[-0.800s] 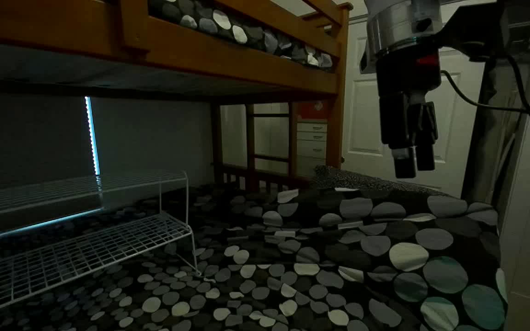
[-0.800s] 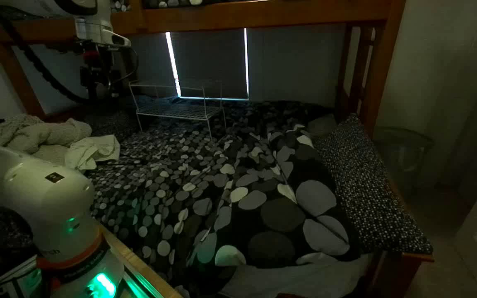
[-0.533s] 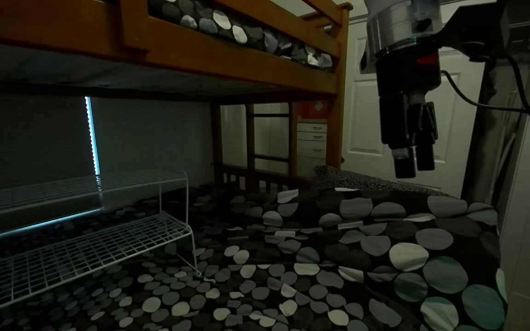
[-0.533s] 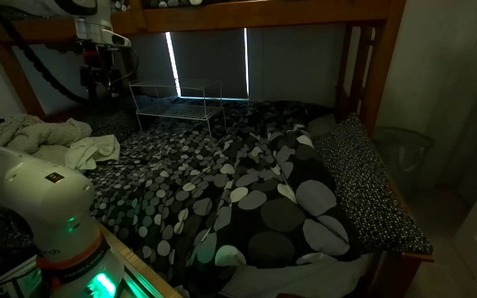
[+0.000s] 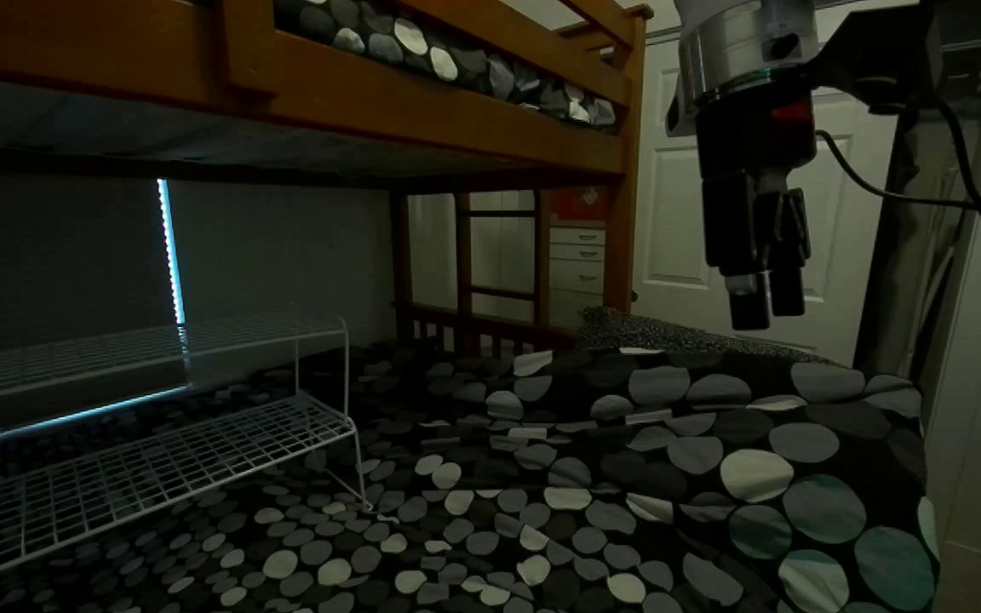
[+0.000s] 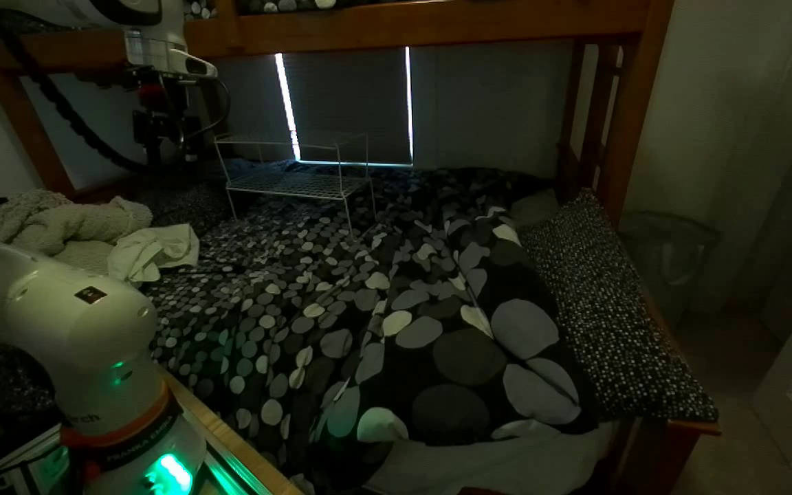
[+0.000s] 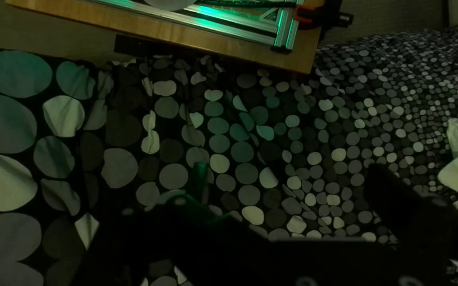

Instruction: Move the white pillow case to the right

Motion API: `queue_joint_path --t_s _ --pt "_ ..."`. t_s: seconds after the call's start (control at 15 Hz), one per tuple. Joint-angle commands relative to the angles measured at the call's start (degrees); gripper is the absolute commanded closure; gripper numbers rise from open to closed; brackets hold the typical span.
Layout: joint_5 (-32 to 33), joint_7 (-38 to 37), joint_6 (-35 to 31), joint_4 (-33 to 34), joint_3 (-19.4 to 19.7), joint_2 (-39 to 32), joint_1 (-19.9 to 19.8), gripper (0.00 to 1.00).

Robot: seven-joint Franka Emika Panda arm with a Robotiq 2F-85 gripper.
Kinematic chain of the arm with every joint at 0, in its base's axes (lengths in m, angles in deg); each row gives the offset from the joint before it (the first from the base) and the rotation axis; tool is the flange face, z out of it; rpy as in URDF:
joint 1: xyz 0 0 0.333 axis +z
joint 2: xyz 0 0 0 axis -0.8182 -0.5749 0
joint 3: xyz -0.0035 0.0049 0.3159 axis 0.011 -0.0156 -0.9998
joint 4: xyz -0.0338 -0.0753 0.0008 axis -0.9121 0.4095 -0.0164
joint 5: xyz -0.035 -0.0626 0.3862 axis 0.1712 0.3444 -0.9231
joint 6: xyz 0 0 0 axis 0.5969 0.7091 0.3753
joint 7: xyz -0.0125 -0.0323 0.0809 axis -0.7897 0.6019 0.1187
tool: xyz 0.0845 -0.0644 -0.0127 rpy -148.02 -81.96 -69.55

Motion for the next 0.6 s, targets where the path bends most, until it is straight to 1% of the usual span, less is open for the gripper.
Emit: queue_joint_path --t_s 0.0,0.13,0.33,0.53 --pt "-0.28 0.42 0.23 0.16 -0.55 0.05 -0.86 0.00" --pt "-3.34 3.91 -1.76 -0.31 -0.04 -2.78 0.76 0.00" --pt "-10.19 8.88 -5.14 -1.61 -1.43 -5.60 3.77 0.00" --pt "-16.01 14.34 -9.57 -1.88 -2.58 -10.06 6.67 0.00"
